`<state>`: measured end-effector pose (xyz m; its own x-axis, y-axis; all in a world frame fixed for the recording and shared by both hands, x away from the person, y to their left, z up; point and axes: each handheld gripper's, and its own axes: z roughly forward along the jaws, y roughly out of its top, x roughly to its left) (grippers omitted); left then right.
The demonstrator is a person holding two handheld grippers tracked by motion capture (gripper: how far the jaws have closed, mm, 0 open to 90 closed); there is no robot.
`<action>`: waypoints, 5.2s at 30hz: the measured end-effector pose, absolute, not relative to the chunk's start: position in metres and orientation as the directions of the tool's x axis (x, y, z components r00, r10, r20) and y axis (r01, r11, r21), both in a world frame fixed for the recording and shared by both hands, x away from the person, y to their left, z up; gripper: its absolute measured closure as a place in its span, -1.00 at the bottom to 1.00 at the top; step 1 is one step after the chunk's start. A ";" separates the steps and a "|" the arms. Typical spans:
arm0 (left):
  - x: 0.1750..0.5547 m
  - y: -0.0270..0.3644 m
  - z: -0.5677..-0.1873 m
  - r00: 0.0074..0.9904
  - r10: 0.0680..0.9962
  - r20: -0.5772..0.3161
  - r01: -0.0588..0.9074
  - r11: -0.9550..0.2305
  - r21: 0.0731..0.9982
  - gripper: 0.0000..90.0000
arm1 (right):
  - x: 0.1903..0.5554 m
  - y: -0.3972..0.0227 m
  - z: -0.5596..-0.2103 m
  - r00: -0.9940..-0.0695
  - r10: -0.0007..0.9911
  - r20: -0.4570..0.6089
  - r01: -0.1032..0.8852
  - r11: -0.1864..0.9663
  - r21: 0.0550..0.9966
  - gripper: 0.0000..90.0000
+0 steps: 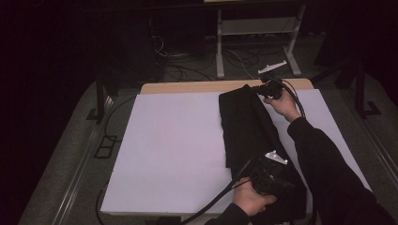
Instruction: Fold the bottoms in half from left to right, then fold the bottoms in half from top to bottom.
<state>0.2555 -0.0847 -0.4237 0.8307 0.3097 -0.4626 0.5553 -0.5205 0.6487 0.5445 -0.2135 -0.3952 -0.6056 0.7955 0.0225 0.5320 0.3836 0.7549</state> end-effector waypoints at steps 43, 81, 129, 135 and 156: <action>0.271 -0.091 -0.422 0.851 0.303 -0.429 0.521 -0.390 0.759 -0.35 | 0.524 -0.265 -0.405 -0.517 0.837 0.180 0.618 0.219 0.755 -0.49; 0.304 -0.014 -0.385 0.881 0.413 -0.233 0.394 -0.364 0.844 -1.00 | 0.498 -0.268 -0.398 -0.535 0.800 0.272 0.652 0.186 0.735 -1.00; 0.394 0.049 -0.360 0.803 0.575 -0.157 0.413 -0.347 0.842 -1.00 | 0.491 -0.273 -0.411 -0.549 0.777 0.307 0.656 0.173 0.734 -1.00; 0.408 0.059 -0.359 0.784 0.600 -0.159 0.426 -0.335 0.840 -1.00 | 0.491 -0.273 -0.411 -0.550 0.775 0.312 0.655 0.169 0.736 -1.00; 0.457 0.080 -0.384 0.704 0.676 -0.219 0.496 -0.247 0.832 -1.00 | 0.490 -0.273 -0.420 -0.548 0.766 0.335 0.662 0.153 0.734 -1.00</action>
<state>0.4569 0.0799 -0.3839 0.7038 0.6757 -0.2191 0.4962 -0.2469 0.8324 0.4899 -0.2735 -0.4196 -0.5484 0.7663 0.3348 0.6619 0.1530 0.7338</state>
